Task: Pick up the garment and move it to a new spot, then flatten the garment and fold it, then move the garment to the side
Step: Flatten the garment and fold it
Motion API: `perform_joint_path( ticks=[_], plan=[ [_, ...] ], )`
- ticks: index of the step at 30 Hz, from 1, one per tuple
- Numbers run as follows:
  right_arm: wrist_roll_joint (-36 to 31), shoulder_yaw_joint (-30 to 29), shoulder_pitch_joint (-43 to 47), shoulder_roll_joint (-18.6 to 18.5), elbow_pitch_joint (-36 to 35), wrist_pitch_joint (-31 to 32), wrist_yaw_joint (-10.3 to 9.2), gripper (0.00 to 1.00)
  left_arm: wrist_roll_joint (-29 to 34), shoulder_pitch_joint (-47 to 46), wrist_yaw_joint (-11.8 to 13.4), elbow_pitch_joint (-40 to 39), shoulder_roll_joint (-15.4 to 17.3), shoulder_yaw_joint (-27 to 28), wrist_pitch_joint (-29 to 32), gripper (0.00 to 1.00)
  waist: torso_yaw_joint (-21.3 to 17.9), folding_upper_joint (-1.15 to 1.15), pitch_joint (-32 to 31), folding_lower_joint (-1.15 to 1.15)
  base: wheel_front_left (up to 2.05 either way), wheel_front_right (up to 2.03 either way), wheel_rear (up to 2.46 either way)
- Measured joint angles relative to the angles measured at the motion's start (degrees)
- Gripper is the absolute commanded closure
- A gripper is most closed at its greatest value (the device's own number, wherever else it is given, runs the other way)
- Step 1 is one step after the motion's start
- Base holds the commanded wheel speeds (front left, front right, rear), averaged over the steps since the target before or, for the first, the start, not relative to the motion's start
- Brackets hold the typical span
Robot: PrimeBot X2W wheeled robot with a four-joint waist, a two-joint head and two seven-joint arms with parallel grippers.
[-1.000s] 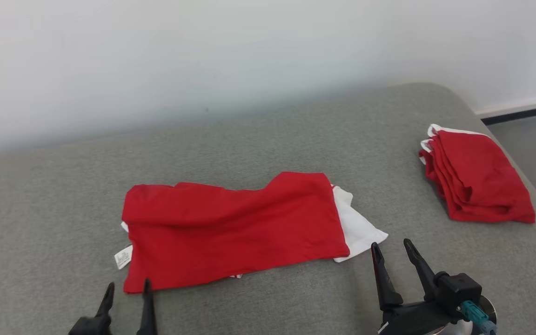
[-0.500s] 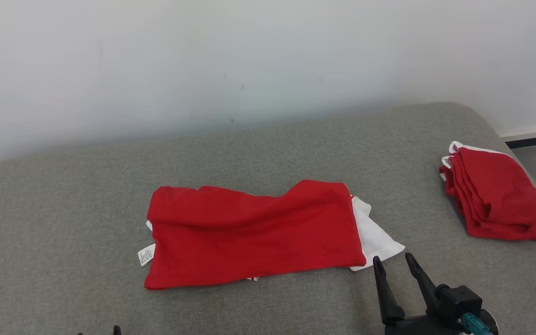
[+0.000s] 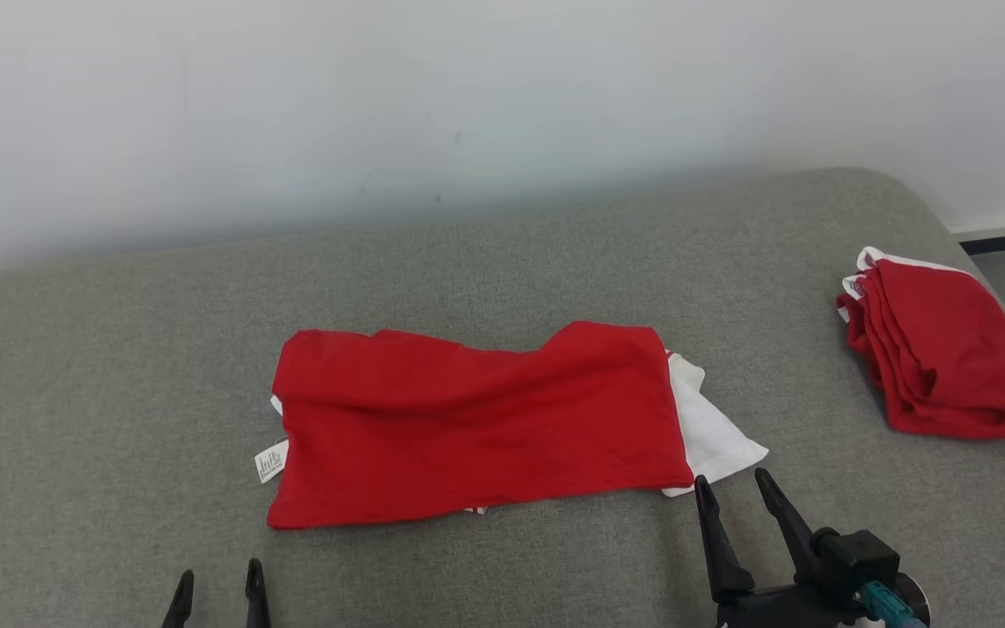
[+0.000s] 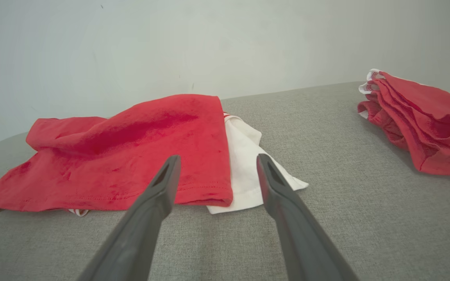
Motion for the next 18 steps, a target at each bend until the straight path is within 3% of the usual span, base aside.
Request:
perform_joint_path(
  ticks=[7,18],
  plan=[
    [-0.5,-0.4,-2.6,0.0,-0.9,0.0,0.0,0.0,-1.4,-7.6,0.5,3.8,-0.1,-2.3,0.0,0.0,-0.5,0.0,4.3,0.0,0.0,0.0,0.0],
    [0.0,-0.3,-5.2,0.0,-1.5,0.0,0.0,0.0,-1.1,-14.3,1.2,12.4,0.0,-0.5,-0.1,0.0,-1.9,0.01,10.4,0.01,0.0,0.0,0.0]
  ],
)
